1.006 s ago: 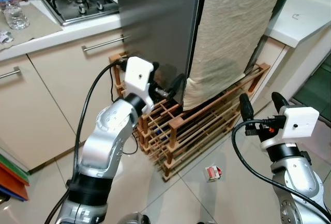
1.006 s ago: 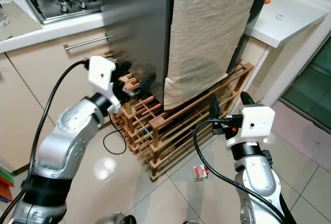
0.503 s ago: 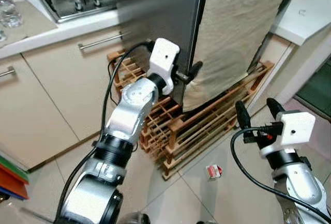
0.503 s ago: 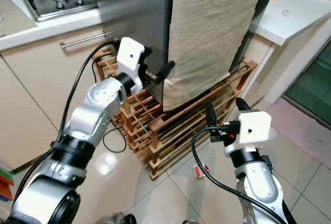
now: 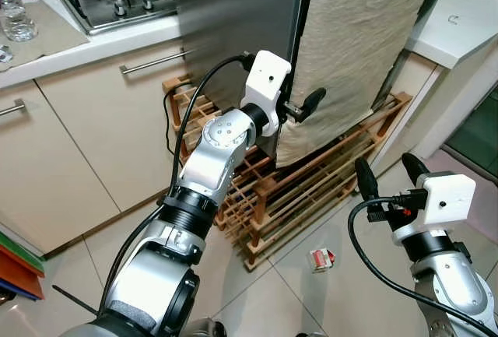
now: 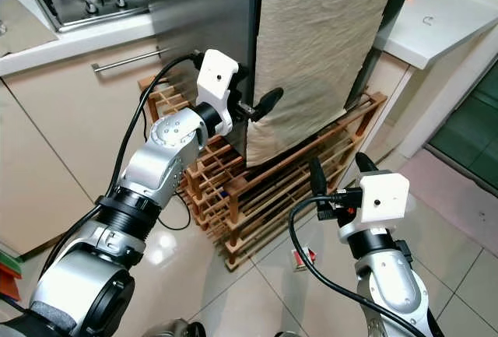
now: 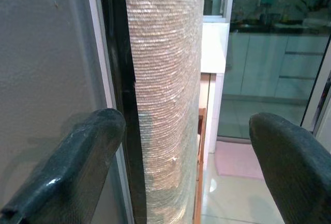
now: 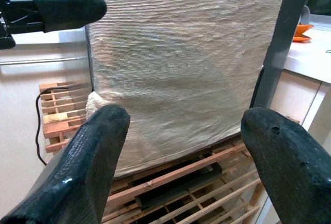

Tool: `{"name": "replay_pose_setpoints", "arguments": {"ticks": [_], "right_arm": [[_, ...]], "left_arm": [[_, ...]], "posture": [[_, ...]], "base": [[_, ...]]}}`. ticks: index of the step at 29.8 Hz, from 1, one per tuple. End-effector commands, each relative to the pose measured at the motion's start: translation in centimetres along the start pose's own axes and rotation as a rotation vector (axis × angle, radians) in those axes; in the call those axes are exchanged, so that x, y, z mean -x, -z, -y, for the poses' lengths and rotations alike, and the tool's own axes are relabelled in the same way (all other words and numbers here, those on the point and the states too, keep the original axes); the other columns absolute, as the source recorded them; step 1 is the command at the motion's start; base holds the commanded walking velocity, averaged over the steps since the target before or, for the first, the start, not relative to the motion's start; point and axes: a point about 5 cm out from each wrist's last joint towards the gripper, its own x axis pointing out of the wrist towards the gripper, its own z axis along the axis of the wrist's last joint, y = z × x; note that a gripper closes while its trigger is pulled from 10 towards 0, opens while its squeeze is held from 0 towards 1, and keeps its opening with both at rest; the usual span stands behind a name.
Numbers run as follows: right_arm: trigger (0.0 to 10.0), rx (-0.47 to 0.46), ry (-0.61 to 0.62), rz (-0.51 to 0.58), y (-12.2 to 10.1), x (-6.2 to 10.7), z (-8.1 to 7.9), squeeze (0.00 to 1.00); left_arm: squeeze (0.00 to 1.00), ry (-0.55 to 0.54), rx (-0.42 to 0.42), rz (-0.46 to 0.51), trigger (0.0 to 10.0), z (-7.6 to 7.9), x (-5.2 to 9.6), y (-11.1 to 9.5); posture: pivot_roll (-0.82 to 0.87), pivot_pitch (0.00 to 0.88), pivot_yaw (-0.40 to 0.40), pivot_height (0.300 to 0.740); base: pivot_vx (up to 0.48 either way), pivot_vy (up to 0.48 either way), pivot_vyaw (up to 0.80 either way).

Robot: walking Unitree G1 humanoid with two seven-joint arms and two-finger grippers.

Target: Restocking fridge

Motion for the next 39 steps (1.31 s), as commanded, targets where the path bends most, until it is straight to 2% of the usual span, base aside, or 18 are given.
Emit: {"name": "replay_pose_setpoints", "arguments": {"ticks": [1,7,16,20,26,27,29,30,32,39], "right_arm": [[10.0,-0.006,0.004,-0.005,0.0,0.2,0.1,0.0],[10.0,-0.006,-0.003,-0.006,0.0,0.1,0.0,0.0],[10.0,-0.006,-0.008,-0.005,0.0,0.1,0.0,0.0],[10.0,-0.004,-0.009,-0.013,0.1,0.2,0.1,0.0],[10.0,-0.002,-0.016,-0.018,0.3,0.2,0.0,0.0],[10.0,-0.002,-0.016,-0.018,0.3,0.2,0.0,0.0],[10.0,-0.001,-0.016,-0.018,0.3,0.2,0.0,0.0],[10.0,-0.001,-0.016,-0.018,0.3,0.2,0.0,0.0],[10.0,0.001,-0.014,-0.017,0.3,0.1,-0.1,0.0],[10.0,0.004,-0.016,-0.02,0.3,0.1,-0.1,0.0]], "left_arm": [[0.0,0.021,-0.008,0.024,10.0,0.3,-0.4,-0.7],[0.0,0.014,-0.016,-0.014,10.0,0.7,-0.7,0.5],[0.0,0.012,-0.034,-0.029,10.0,1.3,-1.4,0.6],[0.0,0.003,-0.055,-0.064,10.0,1.8,-1.8,1.3],[0.0,0.054,-0.044,-0.091,10.0,5.0,-2.9,2.0],[0.0,0.086,-0.028,-0.09,10.0,6.1,-3.1,2.0],[0.0,0.122,-0.003,-0.09,10.0,7.3,-3.4,2.0],[0.0,0.122,-0.003,-0.09,10.0,7.3,-3.4,2.0],[0.0,0.192,0.078,-0.09,10.0,9.5,-3.7,1.8],[0.0,0.219,0.143,-0.106,10.0,10.5,-4.1,1.5]], "posture": [[-0.01,0.047,0.007,0.74],[-0.01,0.048,0.009,0.74],[-0.02,0.056,0.01,0.74],[-0.02,0.06,0.012,0.74],[-0.02,0.06,0.015,0.74],[-0.02,0.059,0.018,0.74],[-0.03,0.06,0.02,0.74],[-0.03,0.06,0.02,0.74],[-0.03,0.06,0.022,0.74],[-0.03,0.064,0.025,0.74]], "base": [[0.0,0.0,0.0],[0.0,0.0,0.0],[0.0,0.0,0.0],[0.0,0.0,0.0],[0.0,0.0,0.0],[0.0,0.0,0.0],[0.0,0.0,0.0],[0.0,0.0,0.0],[0.0,0.0,0.0],[0.0,0.0,0.0]]}}
